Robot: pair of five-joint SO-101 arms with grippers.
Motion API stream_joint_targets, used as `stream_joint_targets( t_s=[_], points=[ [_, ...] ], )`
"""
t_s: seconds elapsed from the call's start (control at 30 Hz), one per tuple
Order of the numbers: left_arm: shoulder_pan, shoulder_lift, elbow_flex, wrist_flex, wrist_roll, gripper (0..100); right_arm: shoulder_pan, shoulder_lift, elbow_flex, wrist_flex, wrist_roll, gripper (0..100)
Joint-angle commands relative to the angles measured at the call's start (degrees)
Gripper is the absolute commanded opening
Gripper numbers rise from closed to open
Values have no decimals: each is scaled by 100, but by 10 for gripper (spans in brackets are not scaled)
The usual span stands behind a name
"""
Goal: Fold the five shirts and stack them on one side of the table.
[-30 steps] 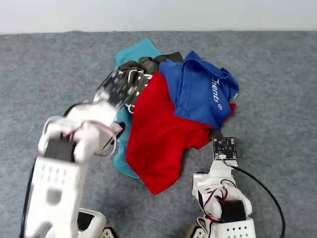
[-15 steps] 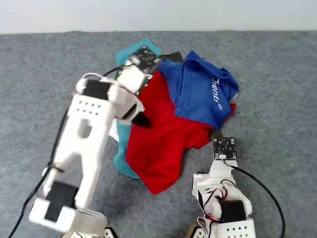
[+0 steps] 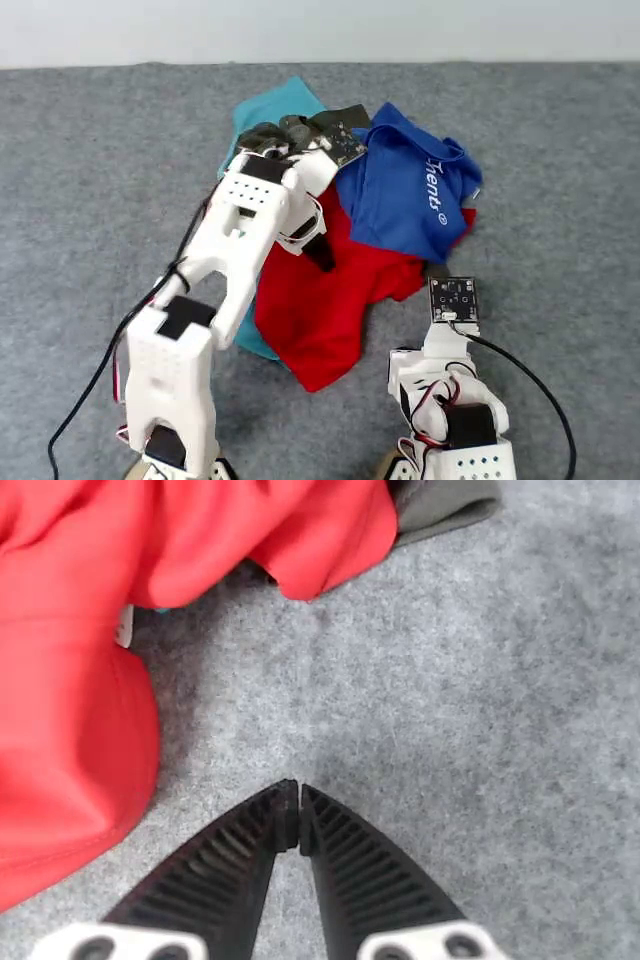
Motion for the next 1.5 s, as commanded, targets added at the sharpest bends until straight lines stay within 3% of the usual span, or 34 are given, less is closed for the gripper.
stream_joint_targets(
  t_s=[0.0, 0.07, 0.1, 0.27, 0.47, 0.9, 1.17, 1.3, 1.47],
  points=[
    [62, 211, -549, 448, -53, 142, -31, -48, 88, 13, -53, 9],
    [70, 211, -760, 598, -53, 20, -31, -48, 88, 13, -53, 9],
    [70, 211, -884, 668, -35, 9, -31, -48, 88, 13, -53, 9],
    [-176, -53, -1763, 1503, -26, 12, -31, -48, 88, 13, -53, 9],
    [-985, -932, -2791, 2207, 290, 12, -31, -48, 88, 13, -53, 9],
    [-3868, -2681, -3582, 2180, 466, 12, -31, -48, 88, 13, -53, 9],
    [-5873, -2822, -3547, 1442, 466, 12, -31, -48, 88, 13, -53, 9],
    [-5996, -2848, -3125, 1477, 18, 13, -31, -48, 88, 13, -53, 9],
    [-5169, -2884, -2563, 2180, -774, 15, -31, -48, 88, 13, -53, 9]
  ],
)
